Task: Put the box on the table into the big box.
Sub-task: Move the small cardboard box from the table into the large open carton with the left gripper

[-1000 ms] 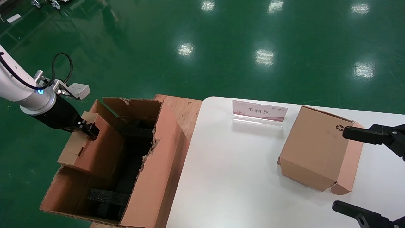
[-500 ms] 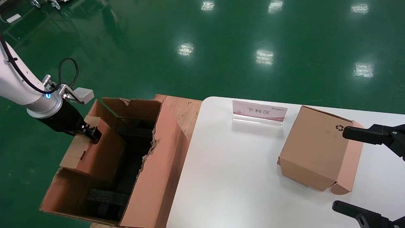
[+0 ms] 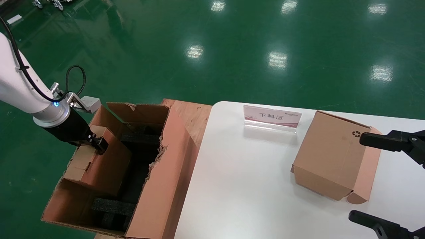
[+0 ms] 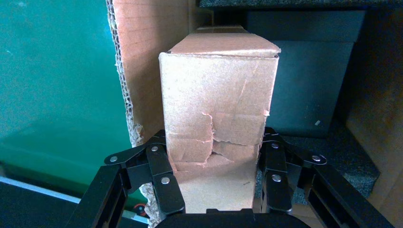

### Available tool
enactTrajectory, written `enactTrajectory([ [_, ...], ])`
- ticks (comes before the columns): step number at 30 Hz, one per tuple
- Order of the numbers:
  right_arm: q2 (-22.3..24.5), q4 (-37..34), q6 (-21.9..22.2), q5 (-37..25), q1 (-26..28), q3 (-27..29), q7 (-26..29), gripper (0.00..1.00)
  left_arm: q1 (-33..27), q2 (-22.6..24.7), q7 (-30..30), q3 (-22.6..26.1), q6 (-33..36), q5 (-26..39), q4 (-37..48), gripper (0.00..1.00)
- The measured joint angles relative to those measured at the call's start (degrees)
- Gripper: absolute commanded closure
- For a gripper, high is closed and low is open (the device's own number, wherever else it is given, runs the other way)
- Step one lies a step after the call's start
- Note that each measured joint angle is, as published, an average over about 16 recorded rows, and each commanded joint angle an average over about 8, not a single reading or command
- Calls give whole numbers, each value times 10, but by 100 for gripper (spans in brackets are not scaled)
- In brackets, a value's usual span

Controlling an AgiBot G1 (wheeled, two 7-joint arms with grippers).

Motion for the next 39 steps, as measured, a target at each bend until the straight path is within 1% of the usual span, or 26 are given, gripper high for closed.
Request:
enactTrajectory([
  [2, 0, 0, 0, 0, 0, 0, 0, 0, 1, 1, -2, 1, 0, 1, 1, 8],
  [3, 0, 0, 0, 0, 0, 0, 0, 0, 1, 2, -3, 1, 0, 1, 2, 1],
  [4, 0, 0, 0, 0, 0, 0, 0, 0, 2, 3, -4, 2, 0, 2, 2, 0],
  [39, 0, 0, 0, 0, 0, 0, 0, 0, 4, 6, -10, 5, 0, 6, 6, 0],
])
